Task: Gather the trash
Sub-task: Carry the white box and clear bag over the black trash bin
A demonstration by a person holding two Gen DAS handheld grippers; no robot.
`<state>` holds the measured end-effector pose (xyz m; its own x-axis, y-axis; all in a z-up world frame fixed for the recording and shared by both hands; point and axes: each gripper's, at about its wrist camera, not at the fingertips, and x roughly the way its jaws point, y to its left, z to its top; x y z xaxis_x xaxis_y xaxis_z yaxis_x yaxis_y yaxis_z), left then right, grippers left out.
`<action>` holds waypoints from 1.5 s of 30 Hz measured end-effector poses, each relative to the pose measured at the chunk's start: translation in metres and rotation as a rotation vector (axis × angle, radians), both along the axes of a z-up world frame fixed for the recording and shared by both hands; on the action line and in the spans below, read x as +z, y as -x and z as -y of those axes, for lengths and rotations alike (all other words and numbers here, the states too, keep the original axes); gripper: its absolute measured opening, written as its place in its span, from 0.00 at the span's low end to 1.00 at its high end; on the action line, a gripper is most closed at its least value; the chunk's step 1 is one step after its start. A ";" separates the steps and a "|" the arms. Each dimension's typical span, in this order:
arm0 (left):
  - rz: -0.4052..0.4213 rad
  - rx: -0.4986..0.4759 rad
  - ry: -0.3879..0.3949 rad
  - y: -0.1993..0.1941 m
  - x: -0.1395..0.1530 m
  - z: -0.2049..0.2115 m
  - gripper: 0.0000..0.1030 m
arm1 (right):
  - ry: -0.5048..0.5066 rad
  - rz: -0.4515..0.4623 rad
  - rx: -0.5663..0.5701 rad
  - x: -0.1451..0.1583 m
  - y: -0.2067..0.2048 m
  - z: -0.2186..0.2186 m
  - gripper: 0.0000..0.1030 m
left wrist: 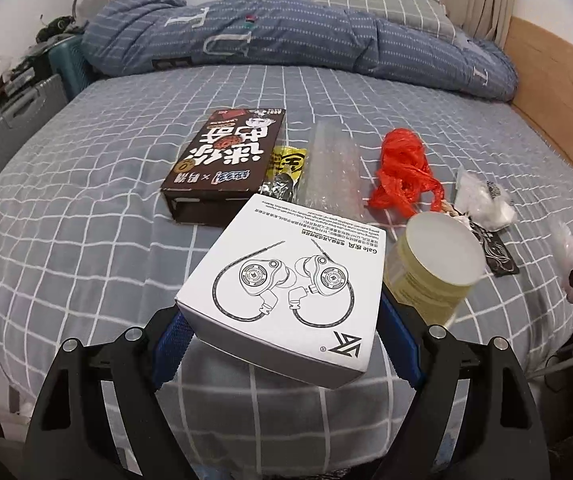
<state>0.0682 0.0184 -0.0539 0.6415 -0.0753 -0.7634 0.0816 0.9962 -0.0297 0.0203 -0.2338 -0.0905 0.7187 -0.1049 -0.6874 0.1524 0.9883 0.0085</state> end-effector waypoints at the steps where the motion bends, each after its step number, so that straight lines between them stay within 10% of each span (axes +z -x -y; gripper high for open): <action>1: 0.004 0.001 0.000 0.005 0.001 0.000 0.78 | -0.004 0.005 -0.002 0.001 0.004 -0.001 0.45; 45: -0.051 0.050 0.036 0.177 -0.038 -0.021 0.78 | -0.042 -0.057 0.196 -0.026 0.134 -0.108 0.45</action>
<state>-0.1091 0.0393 -0.0918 0.6058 -0.0725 -0.7923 0.0293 0.9972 -0.0688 -0.1137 -0.1263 -0.1167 0.6822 0.0630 -0.7284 -0.0414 0.9980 0.0476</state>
